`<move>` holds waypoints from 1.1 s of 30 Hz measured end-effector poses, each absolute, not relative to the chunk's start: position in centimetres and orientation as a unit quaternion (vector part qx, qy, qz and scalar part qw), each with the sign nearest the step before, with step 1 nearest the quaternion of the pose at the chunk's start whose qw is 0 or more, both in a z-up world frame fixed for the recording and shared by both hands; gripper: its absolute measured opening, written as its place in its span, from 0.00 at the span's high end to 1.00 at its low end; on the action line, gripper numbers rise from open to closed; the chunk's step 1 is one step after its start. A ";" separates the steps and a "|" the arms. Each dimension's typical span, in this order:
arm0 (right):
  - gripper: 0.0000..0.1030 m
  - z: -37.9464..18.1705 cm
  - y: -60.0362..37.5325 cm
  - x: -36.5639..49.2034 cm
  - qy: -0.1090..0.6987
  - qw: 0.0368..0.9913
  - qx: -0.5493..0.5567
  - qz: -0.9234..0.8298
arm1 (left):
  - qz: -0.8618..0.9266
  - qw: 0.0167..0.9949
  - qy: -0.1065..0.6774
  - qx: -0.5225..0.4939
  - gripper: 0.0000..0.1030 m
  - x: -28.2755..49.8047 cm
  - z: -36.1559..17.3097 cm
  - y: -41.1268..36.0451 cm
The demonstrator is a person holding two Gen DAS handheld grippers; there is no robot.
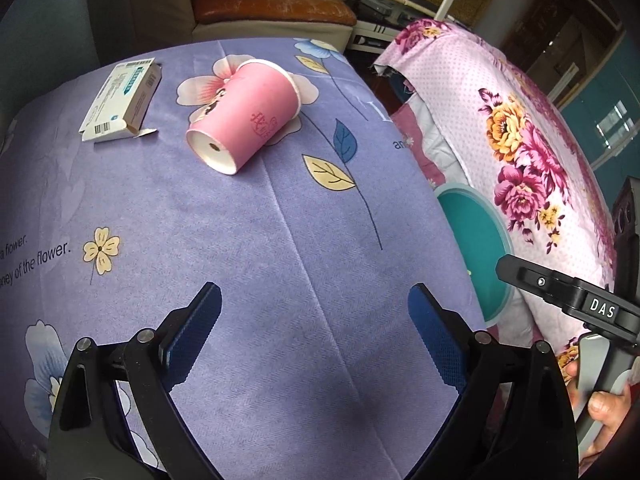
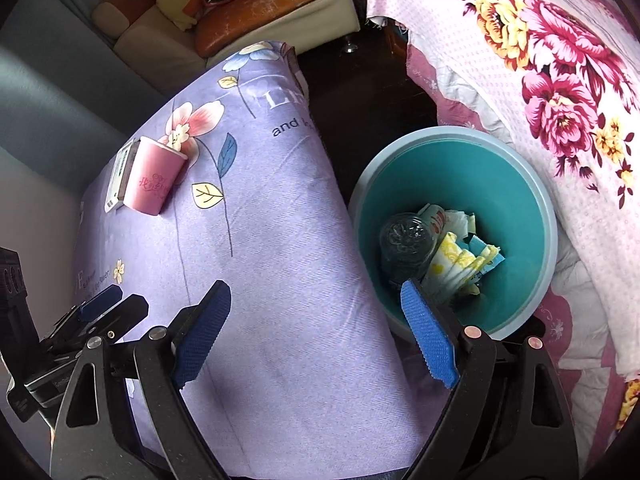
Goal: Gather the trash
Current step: 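Grasp the white medicine box with the left gripper while the right grasps the pink paper cup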
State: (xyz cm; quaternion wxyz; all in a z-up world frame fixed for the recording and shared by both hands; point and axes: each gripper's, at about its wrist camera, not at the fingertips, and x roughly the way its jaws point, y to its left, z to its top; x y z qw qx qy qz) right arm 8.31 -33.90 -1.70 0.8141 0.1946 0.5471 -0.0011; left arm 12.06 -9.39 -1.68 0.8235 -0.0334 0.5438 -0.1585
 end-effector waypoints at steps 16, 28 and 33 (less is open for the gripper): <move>0.18 -0.5 -22.3 15.4 0.573 0.810 0.110 0.057 | -0.068 0.833 0.544 -0.078 0.08 14.1 -2.5 3.5; 0.18 -1.4 -15.7 25.1 0.592 0.798 0.095 0.064 | -0.034 0.837 0.543 -0.066 0.08 17.2 -3.1 8.0; 0.18 -3.6 -15.7 27.8 0.610 0.776 0.151 0.056 | -0.027 0.833 0.548 -0.074 0.08 19.0 -3.5 9.2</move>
